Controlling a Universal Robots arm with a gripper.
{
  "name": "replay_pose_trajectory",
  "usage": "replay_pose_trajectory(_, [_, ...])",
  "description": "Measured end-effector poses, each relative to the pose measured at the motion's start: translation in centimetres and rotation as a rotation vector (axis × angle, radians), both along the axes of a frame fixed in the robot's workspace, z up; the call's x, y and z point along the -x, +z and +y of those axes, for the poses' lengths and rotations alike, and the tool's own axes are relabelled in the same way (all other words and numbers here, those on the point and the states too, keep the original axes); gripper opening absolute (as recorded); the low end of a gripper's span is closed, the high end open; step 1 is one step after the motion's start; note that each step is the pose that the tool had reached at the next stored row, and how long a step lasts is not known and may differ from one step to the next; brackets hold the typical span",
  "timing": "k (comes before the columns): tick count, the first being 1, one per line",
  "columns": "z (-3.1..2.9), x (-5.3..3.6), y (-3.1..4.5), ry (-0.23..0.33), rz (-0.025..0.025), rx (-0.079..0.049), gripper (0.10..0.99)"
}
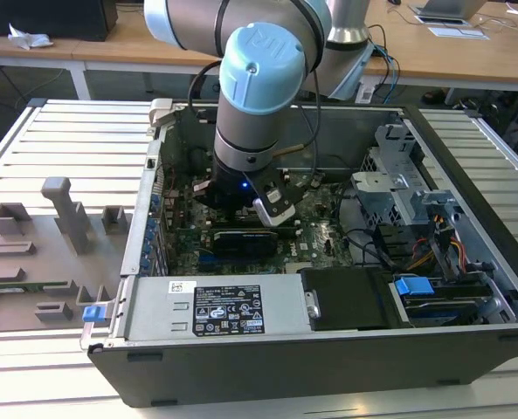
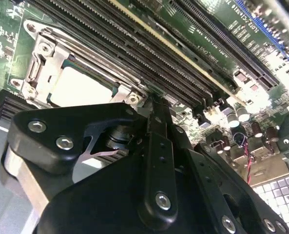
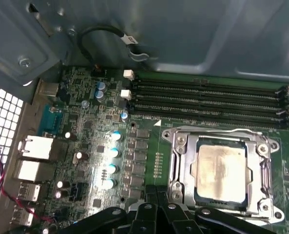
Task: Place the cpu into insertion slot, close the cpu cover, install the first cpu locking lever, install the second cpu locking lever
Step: 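Install the second cpu locking lever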
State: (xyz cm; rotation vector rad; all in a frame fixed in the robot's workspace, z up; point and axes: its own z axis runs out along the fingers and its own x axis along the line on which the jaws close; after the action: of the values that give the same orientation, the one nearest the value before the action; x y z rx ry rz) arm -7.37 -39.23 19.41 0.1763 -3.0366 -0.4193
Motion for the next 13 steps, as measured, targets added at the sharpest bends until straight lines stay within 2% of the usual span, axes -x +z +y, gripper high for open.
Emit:
replay_pose_trajectory(4, [-0.10,-0.01,-0.05,0.003,-0.0004,-0.005,0.106])
replay_pose_trajectory(8, [-0.80,-0.01,-0.04,0.003,-0.0004,-0.013,0.106])
replay_pose_trajectory(10, [-0.85,0.00,-0.02,0.004,-0.0003,-0.018,0.106])
replay_pose_trajectory(12, [-0.84,-0.01,0.21,0.005,-0.0005,-0.023,0.106])
replay_pose_trajectory(13, [-0.84,-0.01,0.56,0.005,-0.0005,-0.023,0.106])
